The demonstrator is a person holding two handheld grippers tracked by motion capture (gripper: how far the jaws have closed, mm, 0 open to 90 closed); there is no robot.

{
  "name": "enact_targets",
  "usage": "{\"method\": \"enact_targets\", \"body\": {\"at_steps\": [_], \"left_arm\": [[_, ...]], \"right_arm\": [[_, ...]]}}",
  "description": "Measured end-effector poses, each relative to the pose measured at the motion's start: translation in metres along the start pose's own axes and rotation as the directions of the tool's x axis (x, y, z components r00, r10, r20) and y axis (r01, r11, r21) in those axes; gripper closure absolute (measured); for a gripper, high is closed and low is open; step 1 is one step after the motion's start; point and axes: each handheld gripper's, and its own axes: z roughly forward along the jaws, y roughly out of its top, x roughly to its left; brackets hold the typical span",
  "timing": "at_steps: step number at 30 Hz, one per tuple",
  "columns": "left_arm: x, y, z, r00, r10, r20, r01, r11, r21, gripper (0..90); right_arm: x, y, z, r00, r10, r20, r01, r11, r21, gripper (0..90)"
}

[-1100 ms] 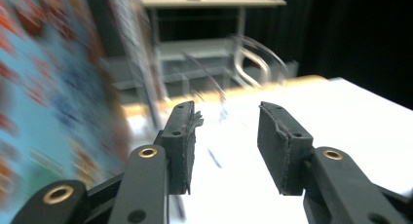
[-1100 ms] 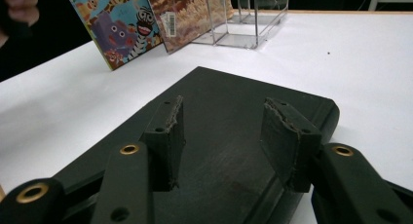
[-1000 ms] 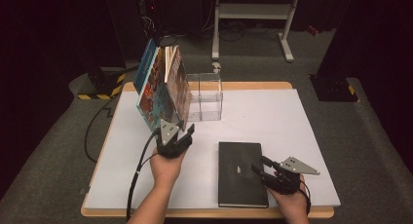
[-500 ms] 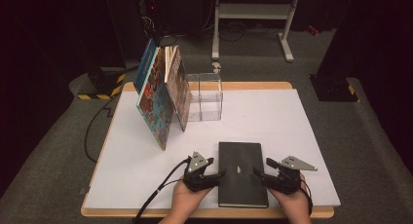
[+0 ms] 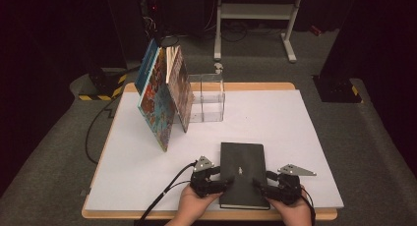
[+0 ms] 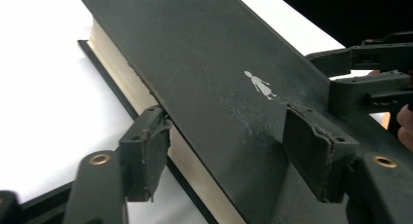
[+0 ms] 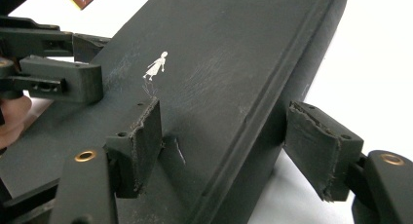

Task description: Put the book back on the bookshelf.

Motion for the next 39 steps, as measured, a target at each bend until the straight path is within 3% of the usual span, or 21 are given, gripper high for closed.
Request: {"method": "enact_targets", "body": {"at_steps": [3,7,11,12,14,18,21,25,29,30,33,35,36,39], "left_arm": [[0.009,0.005,-0.003,0.9998,-0.007,-0.02,0.007,1.0,-0.005,37.1],[0.031,0.012,-0.013,0.9985,-0.016,-0.053,0.016,0.9999,-0.001,37.8],[0.041,0.014,-0.022,0.9977,-0.019,-0.066,0.02,0.9998,0.003,37.8],[0.041,0.014,-0.022,0.9977,-0.019,-0.066,0.02,0.9998,0.003,37.7],[0.043,0.015,-0.024,0.9978,0.018,-0.065,-0.018,0.9998,0.002,36.8],[0.042,0.014,-0.026,0.9968,0.035,-0.071,-0.035,0.9994,-0.004,35.5],[0.042,0.015,-0.025,0.9963,0.024,-0.083,-0.025,0.9996,-0.011,34.1],[0.039,0.018,-0.031,0.9977,0.022,-0.064,-0.026,0.9974,-0.068,34.6],[0.045,0.02,-0.029,0.9945,0.022,-0.103,-0.027,0.9984,-0.049,33.1],[0.05,0.019,-0.026,0.9938,0.004,-0.111,-0.008,0.9994,-0.033,32.3],[0.058,0.016,-0.019,0.9966,-0.062,-0.054,0.061,0.9981,-0.006,30.7],[0.054,0.015,-0.019,0.9987,-0.039,-0.034,0.038,0.9992,-0.015,36.0],[0.05,0.014,-0.019,0.9987,-0.016,-0.048,0.015,0.9998,-0.015,38.2],[0.046,0.013,-0.021,0.9984,-0.027,-0.049,0.027,0.9996,-0.003,38.3]], "right_arm": [[0.005,0.008,0.008,0.9998,-0.02,0.009,0.02,1.0,0.011,30.0],[0.014,0.022,0.027,0.9988,-0.048,0.003,0.048,0.999,0.023,30.2],[0.023,0.032,0.043,0.997,-0.078,-0.005,0.078,0.997,0.021,30.3],[0.023,0.032,0.043,0.997,-0.078,-0.005,0.078,0.997,0.021,30.3],[0.023,0.032,0.044,0.9966,-0.082,-0.013,0.082,0.997,-0.003,31.9],[0.015,0.024,0.041,0.9976,-0.041,-0.056,0.039,0.999,-0.032,31.8],[0.013,0.022,0.038,0.9972,-0.049,-0.056,0.047,0.998,-0.035,31.7],[0.011,0.02,0.037,0.9967,-0.045,-0.068,0.043,0.998,-0.042,31.7],[0.01,0.019,0.037,0.9964,-0.046,-0.071,0.044,0.998,-0.042,31.8],[0.01,0.019,0.036,0.9964,-0.048,-0.07,0.045,0.998,-0.043,31.7],[0.01,0.019,0.036,0.9962,-0.052,-0.069,0.049,0.998,-0.044,31.8],[0.01,0.019,0.036,0.9964,-0.051,-0.068,0.048,0.998,-0.043,31.8],[0.009,0.019,0.036,0.9963,-0.054,-0.067,0.051,0.998,-0.045,31.8],[0.007,0.019,0.034,0.9972,-0.045,-0.059,0.042,0.998,-0.045,32.2]]}}
